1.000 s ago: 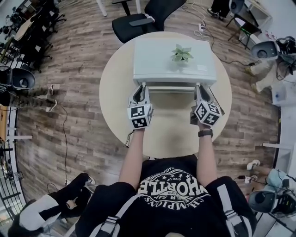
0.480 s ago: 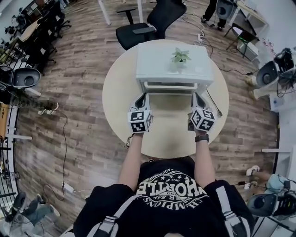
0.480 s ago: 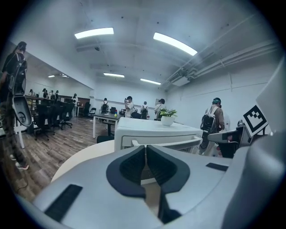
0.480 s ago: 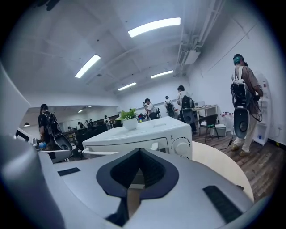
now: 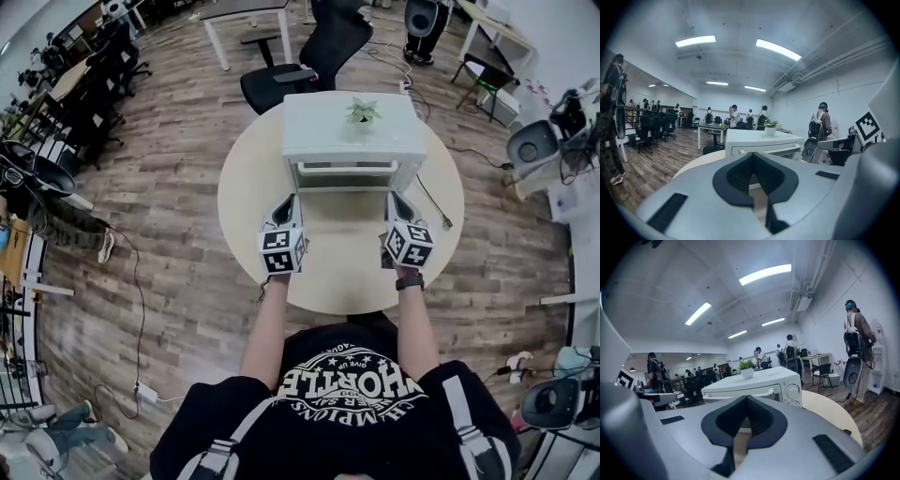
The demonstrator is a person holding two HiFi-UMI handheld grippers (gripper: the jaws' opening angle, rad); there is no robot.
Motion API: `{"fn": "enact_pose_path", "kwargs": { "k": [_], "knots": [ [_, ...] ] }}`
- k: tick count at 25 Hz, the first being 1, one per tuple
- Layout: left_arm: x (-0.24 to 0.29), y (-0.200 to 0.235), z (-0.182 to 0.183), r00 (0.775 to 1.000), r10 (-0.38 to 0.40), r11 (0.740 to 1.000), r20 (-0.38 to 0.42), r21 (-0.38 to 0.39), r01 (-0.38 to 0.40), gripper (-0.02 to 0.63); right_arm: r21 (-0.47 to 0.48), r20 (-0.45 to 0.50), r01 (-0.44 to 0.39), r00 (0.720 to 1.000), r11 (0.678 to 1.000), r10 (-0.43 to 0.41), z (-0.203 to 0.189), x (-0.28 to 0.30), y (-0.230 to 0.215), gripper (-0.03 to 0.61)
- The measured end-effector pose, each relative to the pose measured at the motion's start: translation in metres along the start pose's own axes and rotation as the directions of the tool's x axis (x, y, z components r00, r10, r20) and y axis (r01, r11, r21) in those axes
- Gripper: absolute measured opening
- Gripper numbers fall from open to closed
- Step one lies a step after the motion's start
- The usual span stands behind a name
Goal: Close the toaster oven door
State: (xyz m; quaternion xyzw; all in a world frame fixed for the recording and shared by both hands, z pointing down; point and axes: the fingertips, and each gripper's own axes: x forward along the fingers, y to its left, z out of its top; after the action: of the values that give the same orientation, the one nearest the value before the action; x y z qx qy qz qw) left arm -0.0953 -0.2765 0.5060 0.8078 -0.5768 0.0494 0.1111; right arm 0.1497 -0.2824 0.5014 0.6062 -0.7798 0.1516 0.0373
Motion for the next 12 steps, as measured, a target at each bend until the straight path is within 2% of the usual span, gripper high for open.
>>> {"fn": "enact_pose_path", "kwargs": {
  "k": [2,6,12],
  "knots": [
    [-0.011,-0.005,0.001,1.0,-0.014,1.0,0.013,-0.002,0.014,0.018,-0.018,0.005,0.005,1.0,1.0,-0.005,-0.001,-0.013,0.003,0.021],
    [-0.028,-0.025,0.001,0.997,-0.067,0.998,0.038,0.02,0.066,0.018,-0.118,0.012,0.052,0.999,0.992,-0.05,-0.003,-0.04,0.005,0.021],
    [-0.058,-0.05,-0.003,0.994,-0.089,0.992,0.067,0.091,0.083,0.018,-0.073,0.064,0.061,0.996,0.995,-0.056,-0.008,-0.081,0.007,0.021]
  ]
}}
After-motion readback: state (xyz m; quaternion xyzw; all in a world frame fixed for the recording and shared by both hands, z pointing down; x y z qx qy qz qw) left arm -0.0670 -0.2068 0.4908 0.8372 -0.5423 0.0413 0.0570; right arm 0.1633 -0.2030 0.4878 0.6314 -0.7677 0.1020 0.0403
